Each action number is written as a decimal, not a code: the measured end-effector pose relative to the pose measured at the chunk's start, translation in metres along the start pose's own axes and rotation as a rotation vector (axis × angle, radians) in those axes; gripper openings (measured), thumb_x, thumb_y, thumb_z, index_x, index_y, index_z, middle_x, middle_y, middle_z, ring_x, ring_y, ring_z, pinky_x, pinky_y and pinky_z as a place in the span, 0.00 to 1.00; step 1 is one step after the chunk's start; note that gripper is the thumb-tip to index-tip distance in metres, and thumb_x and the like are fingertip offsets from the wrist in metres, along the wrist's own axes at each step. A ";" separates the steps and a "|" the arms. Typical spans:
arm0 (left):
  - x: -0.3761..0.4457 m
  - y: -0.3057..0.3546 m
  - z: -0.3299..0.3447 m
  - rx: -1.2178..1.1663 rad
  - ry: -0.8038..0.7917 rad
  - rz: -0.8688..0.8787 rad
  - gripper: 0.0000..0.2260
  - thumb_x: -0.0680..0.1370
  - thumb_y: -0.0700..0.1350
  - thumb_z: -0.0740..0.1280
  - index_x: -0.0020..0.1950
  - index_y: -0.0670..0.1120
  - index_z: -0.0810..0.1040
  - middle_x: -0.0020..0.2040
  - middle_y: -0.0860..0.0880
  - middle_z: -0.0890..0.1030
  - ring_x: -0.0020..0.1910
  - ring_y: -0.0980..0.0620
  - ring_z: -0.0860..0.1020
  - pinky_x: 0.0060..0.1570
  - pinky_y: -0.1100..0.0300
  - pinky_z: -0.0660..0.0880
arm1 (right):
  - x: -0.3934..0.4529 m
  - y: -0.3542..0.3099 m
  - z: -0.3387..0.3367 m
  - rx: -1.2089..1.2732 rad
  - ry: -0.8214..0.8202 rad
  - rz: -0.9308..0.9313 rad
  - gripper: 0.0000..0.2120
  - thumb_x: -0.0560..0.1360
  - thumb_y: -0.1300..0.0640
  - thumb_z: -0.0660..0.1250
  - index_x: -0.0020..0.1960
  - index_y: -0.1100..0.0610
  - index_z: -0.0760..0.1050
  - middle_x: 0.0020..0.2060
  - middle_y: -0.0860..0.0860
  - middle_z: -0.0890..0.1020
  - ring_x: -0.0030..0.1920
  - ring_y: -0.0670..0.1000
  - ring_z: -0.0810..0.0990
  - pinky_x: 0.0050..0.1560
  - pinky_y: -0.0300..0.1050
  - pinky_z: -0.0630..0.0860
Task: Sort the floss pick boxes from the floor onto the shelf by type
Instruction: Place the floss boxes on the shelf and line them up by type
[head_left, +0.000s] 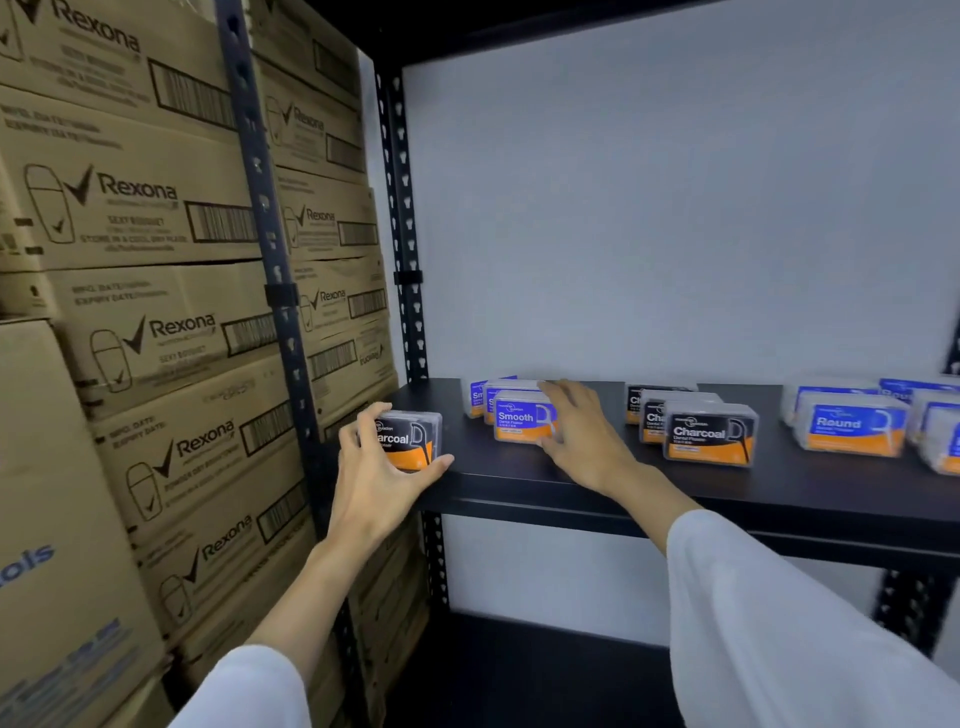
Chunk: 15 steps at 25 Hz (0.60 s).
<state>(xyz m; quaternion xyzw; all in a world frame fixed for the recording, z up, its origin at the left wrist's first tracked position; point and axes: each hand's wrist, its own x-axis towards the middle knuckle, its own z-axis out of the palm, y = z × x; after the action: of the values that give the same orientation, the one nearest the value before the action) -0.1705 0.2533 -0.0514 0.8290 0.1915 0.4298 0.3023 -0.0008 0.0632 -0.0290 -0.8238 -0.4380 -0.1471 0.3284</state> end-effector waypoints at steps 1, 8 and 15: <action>-0.003 0.009 0.005 -0.011 -0.009 -0.002 0.39 0.63 0.58 0.78 0.65 0.60 0.59 0.64 0.49 0.65 0.61 0.49 0.71 0.59 0.57 0.72 | -0.008 0.001 -0.008 -0.033 0.020 -0.016 0.28 0.76 0.57 0.66 0.73 0.55 0.60 0.69 0.54 0.65 0.70 0.53 0.60 0.66 0.43 0.64; -0.027 0.094 0.065 0.108 -0.051 0.097 0.40 0.61 0.64 0.76 0.66 0.52 0.62 0.63 0.46 0.70 0.60 0.44 0.69 0.60 0.49 0.70 | -0.095 0.030 -0.091 -0.103 0.092 0.028 0.08 0.76 0.61 0.62 0.52 0.54 0.76 0.49 0.48 0.76 0.51 0.51 0.77 0.52 0.49 0.76; -0.051 0.157 0.136 0.023 -0.231 -0.015 0.38 0.62 0.60 0.77 0.64 0.51 0.62 0.63 0.44 0.68 0.64 0.41 0.66 0.57 0.45 0.71 | -0.193 0.067 -0.134 -0.142 0.081 0.224 0.03 0.75 0.59 0.64 0.43 0.53 0.74 0.37 0.46 0.77 0.36 0.48 0.75 0.43 0.51 0.78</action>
<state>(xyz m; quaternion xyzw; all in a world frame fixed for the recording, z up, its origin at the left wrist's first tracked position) -0.0768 0.0611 -0.0377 0.8749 0.1664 0.3267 0.3163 -0.0505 -0.1744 -0.0598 -0.8821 -0.3183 -0.1731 0.3012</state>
